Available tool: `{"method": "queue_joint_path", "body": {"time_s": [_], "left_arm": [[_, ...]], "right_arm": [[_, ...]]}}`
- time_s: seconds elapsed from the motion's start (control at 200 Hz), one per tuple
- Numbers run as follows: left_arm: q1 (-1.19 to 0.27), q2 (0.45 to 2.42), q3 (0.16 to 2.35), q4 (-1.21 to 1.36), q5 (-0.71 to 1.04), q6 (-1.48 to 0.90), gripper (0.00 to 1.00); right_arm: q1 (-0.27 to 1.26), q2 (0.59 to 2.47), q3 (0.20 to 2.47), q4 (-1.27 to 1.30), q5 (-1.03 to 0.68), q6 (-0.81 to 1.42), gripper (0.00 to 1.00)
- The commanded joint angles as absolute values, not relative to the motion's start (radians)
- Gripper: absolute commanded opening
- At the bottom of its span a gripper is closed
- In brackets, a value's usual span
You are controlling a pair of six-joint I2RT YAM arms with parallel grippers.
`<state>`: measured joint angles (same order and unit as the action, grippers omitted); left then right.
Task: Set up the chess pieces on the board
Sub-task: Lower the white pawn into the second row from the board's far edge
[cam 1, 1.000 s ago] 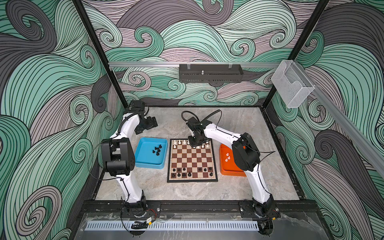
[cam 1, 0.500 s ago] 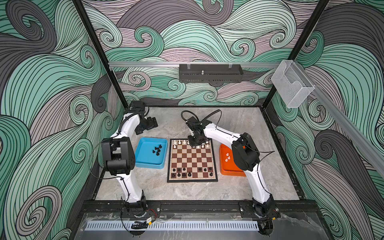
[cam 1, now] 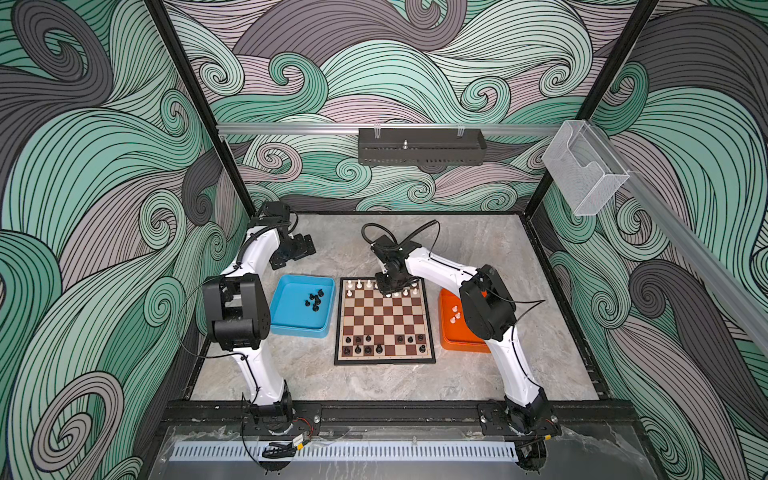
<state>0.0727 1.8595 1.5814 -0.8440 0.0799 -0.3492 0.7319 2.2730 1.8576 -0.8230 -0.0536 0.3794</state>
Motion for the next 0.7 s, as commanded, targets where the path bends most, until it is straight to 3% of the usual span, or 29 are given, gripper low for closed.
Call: {"method": "queue_joint_path", "body": {"time_s": [0.0, 0.696], "left_arm": [[0.079, 1.872, 1.593, -0.859, 0.092, -0.357, 0.99], [0.083, 1.871, 1.592, -0.860, 0.099, -0.357, 0.99]], "right_arm": [[0.738, 2.283, 1.867, -0.838, -0.055, 0.391, 0.18], [0.739, 2.211, 1.857, -0.839, -0.035, 0.387, 0.27]]}}
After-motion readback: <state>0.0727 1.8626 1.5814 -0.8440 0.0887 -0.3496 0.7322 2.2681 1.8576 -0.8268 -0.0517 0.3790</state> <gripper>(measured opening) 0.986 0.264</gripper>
